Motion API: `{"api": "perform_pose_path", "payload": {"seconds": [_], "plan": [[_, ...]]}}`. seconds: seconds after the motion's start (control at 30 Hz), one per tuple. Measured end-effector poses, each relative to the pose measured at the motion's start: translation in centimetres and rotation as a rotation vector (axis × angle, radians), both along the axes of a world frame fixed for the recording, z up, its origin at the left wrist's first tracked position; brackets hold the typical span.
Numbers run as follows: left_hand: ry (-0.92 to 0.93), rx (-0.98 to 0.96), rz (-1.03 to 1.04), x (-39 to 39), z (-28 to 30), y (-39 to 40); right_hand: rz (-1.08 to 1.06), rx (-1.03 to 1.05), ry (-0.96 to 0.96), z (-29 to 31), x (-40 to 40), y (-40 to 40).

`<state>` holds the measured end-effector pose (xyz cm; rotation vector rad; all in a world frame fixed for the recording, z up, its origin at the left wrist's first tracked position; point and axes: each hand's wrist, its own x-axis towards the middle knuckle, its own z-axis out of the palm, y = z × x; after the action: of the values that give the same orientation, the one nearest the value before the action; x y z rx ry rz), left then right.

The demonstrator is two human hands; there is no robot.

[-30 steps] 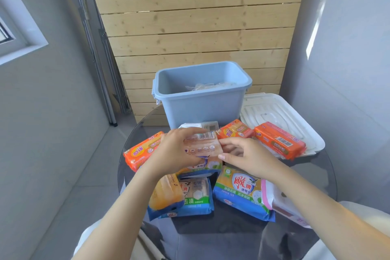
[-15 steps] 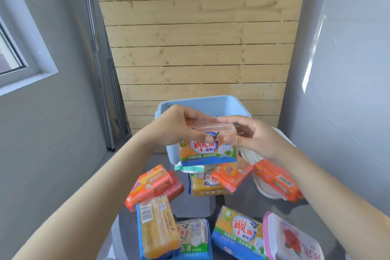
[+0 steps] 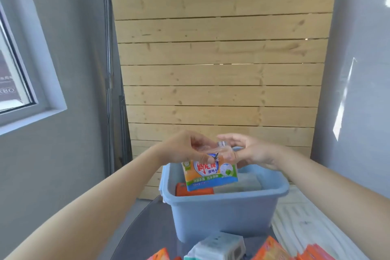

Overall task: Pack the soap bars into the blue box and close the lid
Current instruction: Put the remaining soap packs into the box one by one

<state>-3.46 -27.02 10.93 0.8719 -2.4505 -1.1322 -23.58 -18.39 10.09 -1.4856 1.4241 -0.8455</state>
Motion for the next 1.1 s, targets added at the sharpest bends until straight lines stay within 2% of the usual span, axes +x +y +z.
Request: {"api": "perform_pose_path", "payload": {"seconds": [0.23, 0.43, 0.6, 0.7, 0.83, 1.03, 1.1], "plan": [[-0.271, 0.063, -0.088, -0.4, -4.5, -3.2, 0.107, 0.249, 0.033, -4.7, -0.8, -3.2], [-0.482, -0.015, -0.127, -1.4, -6.5, -3.6, 0.103, 0.352, 0.013, -7.4, -0.2, -3.9], [-0.535, -0.011, -0.135, -1.7, -7.0, -3.9, 0.084, 0.435, -0.058, -7.7, 0.2, -4.3], [-0.549, 0.028, -0.145, -1.7, -7.3, -3.8, 0.14, 0.457, 0.064, -7.7, 0.4, -4.2], [-0.585, 0.025, -0.161, -1.6, -7.2, -4.1, 0.13, 0.466, -0.012, -8.0, 0.4, -4.4], [-0.594, 0.07, -0.164, -2.0, -7.3, -4.1, 0.184, 0.46, 0.132, -8.1, 0.4, -4.6], [-0.597, 0.085, -0.14, -2.1, -7.4, -3.9, 0.151, 0.466, 0.094, -8.3, 0.4, -4.7]]}}
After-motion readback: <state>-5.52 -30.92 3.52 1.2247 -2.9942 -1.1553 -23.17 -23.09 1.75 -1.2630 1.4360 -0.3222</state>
